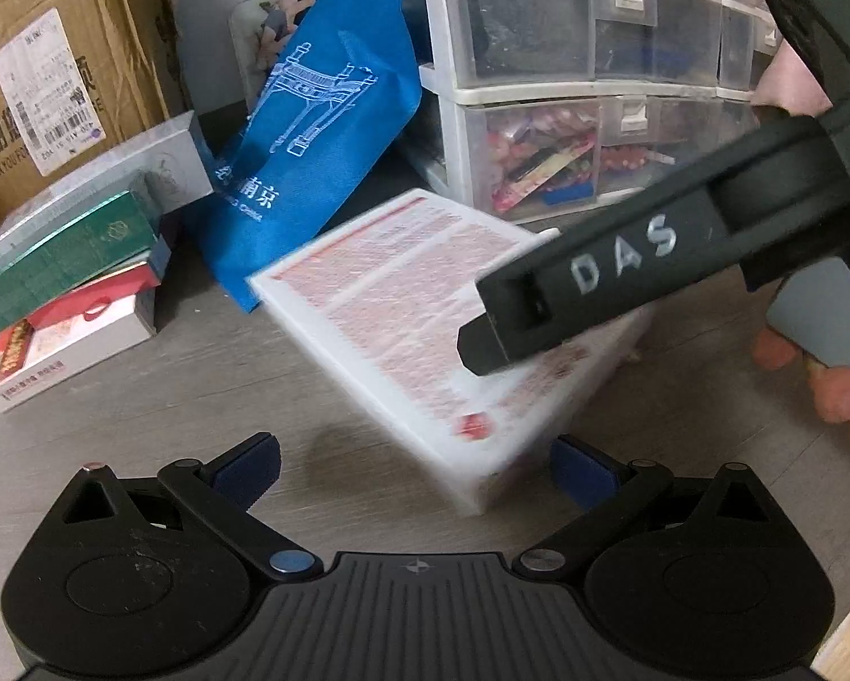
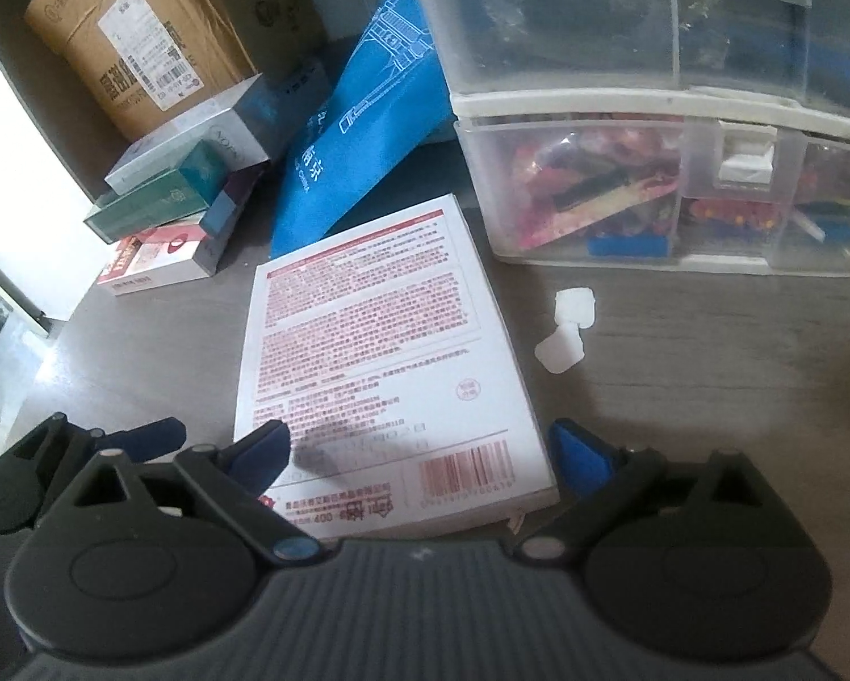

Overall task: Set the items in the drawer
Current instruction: 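Close the right gripper on the medicine box edge, then lift the medicine box onto its edge with the right gripper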

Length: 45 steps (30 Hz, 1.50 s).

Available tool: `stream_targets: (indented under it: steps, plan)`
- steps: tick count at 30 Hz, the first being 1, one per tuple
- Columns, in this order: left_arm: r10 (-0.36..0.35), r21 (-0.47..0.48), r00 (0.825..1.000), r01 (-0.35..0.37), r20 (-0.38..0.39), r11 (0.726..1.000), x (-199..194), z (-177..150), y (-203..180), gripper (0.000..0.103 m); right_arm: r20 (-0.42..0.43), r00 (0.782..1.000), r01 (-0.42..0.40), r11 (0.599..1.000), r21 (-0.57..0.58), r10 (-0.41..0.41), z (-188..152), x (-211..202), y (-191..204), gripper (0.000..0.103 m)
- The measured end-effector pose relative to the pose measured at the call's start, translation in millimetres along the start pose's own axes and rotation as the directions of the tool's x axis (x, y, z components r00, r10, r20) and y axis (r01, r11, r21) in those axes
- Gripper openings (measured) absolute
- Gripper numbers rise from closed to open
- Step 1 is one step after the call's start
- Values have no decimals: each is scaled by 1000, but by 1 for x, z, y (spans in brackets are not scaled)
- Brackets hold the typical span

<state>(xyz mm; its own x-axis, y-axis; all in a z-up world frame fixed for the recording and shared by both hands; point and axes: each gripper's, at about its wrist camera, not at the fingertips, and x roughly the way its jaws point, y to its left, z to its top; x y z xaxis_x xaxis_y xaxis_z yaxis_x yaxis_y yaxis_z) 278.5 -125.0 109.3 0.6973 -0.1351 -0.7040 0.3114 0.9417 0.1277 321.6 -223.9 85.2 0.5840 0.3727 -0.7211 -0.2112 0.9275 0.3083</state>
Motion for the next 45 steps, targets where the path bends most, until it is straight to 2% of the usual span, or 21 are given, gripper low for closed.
stream_targets:
  steps: [1,3,4,13,21,32,38,41,45]
  plan:
    - [2,-9,1000,-2,-2,1000,0,0,0,101,-5,1000,-28,999,16,28,0,-2,-1,57]
    - [4,-25,1000,-4,-6,1000,1,1,2,100,-26,993,-109,990,85,111,2,-5,-8,42]
    - [-2,-20,1000,2,-6,1000,1,0,3,99,-27,992,-116,989,87,119,1,-6,-8,40]
    - [-30,-13,1000,30,-5,999,-3,-8,16,98,-10,994,-107,993,48,108,-1,-21,7,32]
    - [-19,-11,1000,19,-3,1000,-6,-12,23,98,-27,989,-141,986,88,144,1,-25,10,30]
    - [-28,-50,1000,28,-13,998,-7,-18,37,100,-15,956,-279,922,268,293,-5,-25,-5,30]
    - [-15,-70,1000,13,-22,997,-6,-18,45,100,-9,944,-319,916,244,331,-5,-34,6,30]
    - [-9,-76,1000,8,-22,997,-6,-18,46,100,-19,956,-284,937,204,294,-2,-38,18,30]
    - [-2,-93,1000,0,-22,996,-5,-19,51,100,-15,953,-294,939,178,302,-1,-42,28,30]
